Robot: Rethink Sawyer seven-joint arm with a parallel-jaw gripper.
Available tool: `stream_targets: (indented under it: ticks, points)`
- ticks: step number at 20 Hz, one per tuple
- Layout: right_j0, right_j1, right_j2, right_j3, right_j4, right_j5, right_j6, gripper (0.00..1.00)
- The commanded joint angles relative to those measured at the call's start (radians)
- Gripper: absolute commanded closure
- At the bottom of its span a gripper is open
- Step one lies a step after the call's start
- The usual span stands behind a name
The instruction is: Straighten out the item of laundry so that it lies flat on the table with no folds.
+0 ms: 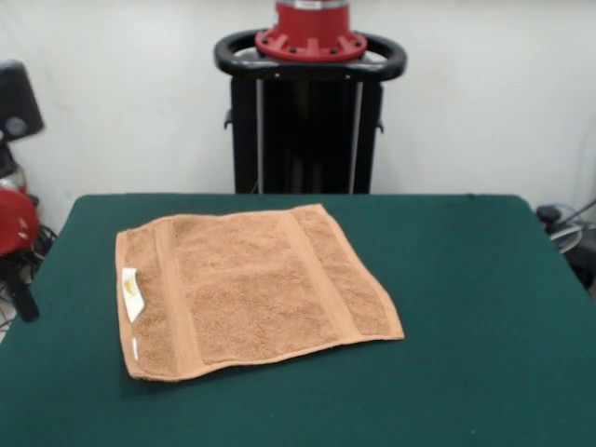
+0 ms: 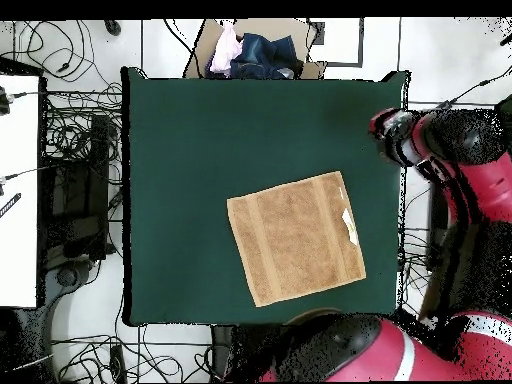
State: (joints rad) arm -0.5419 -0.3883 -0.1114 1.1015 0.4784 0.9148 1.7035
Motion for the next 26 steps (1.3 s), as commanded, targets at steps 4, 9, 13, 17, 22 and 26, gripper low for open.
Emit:
stream_targets:
  ticks: [4,9,13,17,22,26]
  points:
    - [-0.075,0.021,0.005,-0.012,-0.080,0.094,0.101,1.00]
    - [-0.078,0.029,0.014,-0.045,-0.095,0.108,0.142,1.00]
    - [-0.059,0.053,0.013,-0.098,-0.088,0.127,0.223,1.00]
    - [-0.032,0.063,0.004,-0.128,-0.066,0.142,0.297,1.00]
    - [0.007,0.047,-0.017,-0.111,-0.039,0.126,0.381,1.00]
    - [0.036,0.016,-0.025,-0.063,-0.010,0.098,0.441,1.00]
